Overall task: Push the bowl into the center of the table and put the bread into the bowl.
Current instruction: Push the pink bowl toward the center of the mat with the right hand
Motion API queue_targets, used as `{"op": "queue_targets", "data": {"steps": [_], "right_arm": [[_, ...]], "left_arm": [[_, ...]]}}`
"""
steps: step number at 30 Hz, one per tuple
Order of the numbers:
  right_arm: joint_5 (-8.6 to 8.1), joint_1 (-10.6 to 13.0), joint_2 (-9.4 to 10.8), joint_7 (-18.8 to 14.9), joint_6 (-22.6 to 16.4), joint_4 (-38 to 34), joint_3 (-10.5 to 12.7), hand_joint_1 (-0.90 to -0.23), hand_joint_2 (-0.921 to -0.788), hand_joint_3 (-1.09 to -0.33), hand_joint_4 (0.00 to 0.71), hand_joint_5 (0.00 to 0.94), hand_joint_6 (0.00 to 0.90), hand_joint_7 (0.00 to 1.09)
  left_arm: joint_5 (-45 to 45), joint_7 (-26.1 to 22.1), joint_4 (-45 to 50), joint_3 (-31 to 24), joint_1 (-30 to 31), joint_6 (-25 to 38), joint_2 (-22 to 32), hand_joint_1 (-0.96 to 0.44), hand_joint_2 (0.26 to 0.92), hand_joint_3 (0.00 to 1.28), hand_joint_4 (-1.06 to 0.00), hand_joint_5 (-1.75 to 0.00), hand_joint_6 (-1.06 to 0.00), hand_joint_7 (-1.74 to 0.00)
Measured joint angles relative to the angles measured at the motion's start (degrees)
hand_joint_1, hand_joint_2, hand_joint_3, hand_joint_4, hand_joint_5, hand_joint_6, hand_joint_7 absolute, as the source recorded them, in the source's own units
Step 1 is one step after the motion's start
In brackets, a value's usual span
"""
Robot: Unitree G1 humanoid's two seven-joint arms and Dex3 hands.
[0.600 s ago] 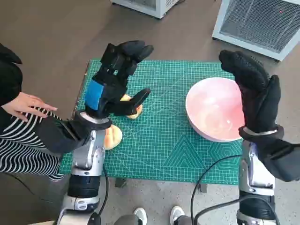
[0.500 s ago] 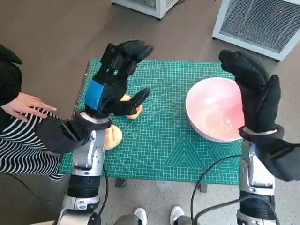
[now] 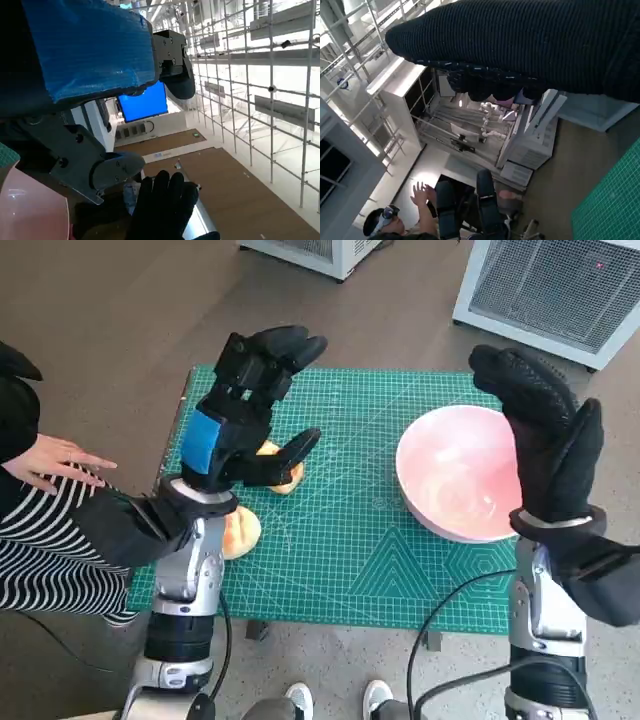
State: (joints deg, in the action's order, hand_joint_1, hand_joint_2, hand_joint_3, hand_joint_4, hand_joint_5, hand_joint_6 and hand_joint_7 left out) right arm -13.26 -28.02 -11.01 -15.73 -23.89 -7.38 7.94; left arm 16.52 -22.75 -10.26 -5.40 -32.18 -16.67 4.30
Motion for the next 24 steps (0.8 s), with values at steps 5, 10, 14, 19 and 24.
{"op": "queue_targets", "data": {"steps": [5,10,14,19,24], "right_arm": [[-0.02,0.0,0.0,0.0,0.0,0.0,0.0,-0.762,-0.921,-0.815,0.183,0.000,0.003,0.55],[-0.05,0.0,0.0,0.0,0.1,0.0,0.0,-0.762,-0.921,-0.813,0.183,0.000,0.004,0.55],[-0.06,0.0,0.0,-0.1,0.3,0.0,0.0,-0.763,-0.921,-0.812,0.183,0.000,0.004,0.55],[-0.07,0.0,0.0,-0.1,0.3,0.0,0.0,-0.762,-0.921,-0.811,0.183,0.000,0.005,0.55],[-0.11,0.0,0.0,-0.5,0.4,0.0,0.0,-0.760,-0.921,-0.809,0.183,0.000,0.005,0.55]], "left_arm": [[0.0,0.0,0.0,0.0,0.0,0.0,0.0,-0.08,0.640,0.70,-0.06,-0.67,0.00,-0.97],[0.0,0.0,0.0,0.0,0.0,0.0,0.0,-0.08,0.641,0.69,-0.06,-0.67,0.00,-0.96],[0.0,0.0,0.0,0.0,0.0,0.0,0.0,-0.08,0.642,0.69,-0.06,-0.66,0.00,-0.96],[0.0,0.0,-0.1,0.0,0.0,0.0,0.0,-0.08,0.643,0.69,-0.06,-0.66,0.00,-0.96],[0.0,0.1,-0.1,0.0,0.0,0.0,-0.2,-0.09,0.646,0.69,-0.06,-0.66,0.00,-0.94]]}}
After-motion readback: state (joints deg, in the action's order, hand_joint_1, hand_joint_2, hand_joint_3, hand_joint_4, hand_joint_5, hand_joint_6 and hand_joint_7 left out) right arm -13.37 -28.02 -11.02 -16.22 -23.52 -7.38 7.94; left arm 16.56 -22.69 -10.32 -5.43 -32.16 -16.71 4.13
